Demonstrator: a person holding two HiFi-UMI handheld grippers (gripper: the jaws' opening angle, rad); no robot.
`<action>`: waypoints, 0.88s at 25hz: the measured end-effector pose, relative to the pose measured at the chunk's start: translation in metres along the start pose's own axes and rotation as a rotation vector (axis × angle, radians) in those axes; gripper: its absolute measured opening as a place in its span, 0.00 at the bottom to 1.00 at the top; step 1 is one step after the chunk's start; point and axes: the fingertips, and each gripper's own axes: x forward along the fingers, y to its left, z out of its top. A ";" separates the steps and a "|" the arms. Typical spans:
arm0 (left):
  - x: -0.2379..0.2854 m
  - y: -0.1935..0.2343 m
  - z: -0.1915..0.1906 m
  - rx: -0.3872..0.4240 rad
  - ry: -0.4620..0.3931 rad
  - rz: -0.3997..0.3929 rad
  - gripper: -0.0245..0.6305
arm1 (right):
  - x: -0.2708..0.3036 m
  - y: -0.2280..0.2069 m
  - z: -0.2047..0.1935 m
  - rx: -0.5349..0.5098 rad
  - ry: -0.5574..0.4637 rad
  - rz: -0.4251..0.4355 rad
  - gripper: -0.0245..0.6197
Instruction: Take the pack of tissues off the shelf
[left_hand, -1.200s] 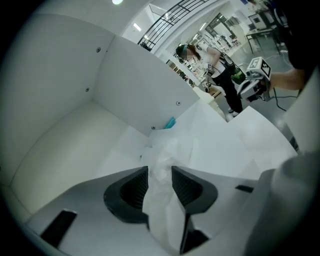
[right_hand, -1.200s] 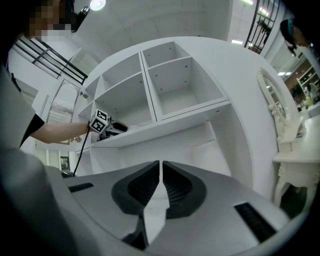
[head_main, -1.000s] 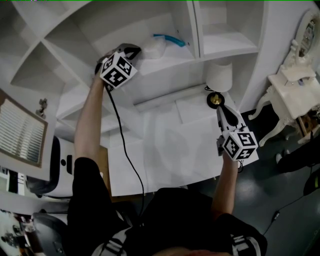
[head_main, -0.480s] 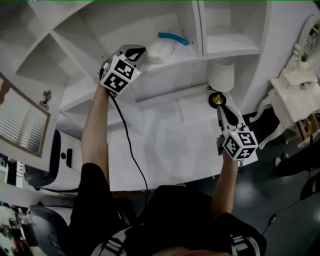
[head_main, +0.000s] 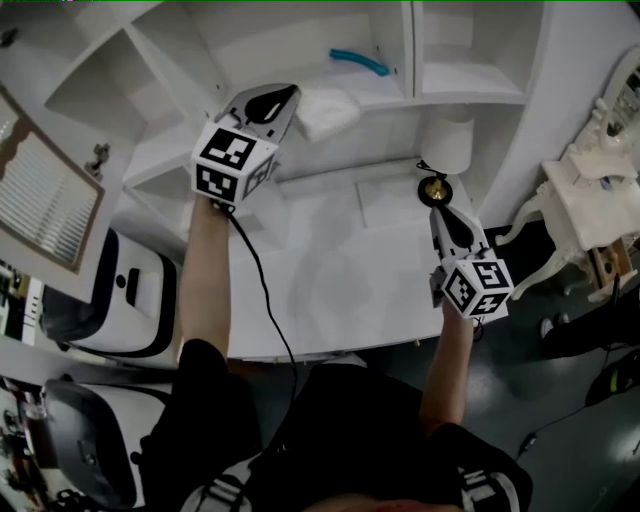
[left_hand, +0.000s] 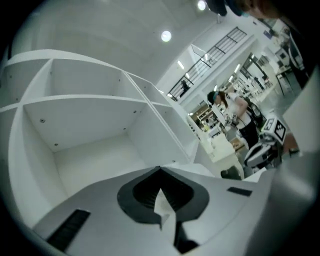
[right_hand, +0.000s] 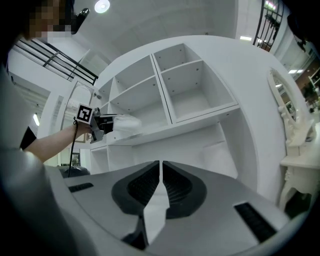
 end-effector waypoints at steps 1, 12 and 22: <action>-0.008 -0.006 0.005 -0.039 -0.032 0.010 0.05 | -0.003 0.002 -0.002 0.000 0.003 0.009 0.10; -0.086 -0.071 0.014 -0.434 -0.289 0.069 0.05 | -0.022 0.036 0.001 -0.036 -0.015 0.071 0.10; -0.137 -0.125 -0.024 -0.770 -0.425 0.038 0.05 | -0.026 0.047 0.015 -0.032 -0.060 0.087 0.10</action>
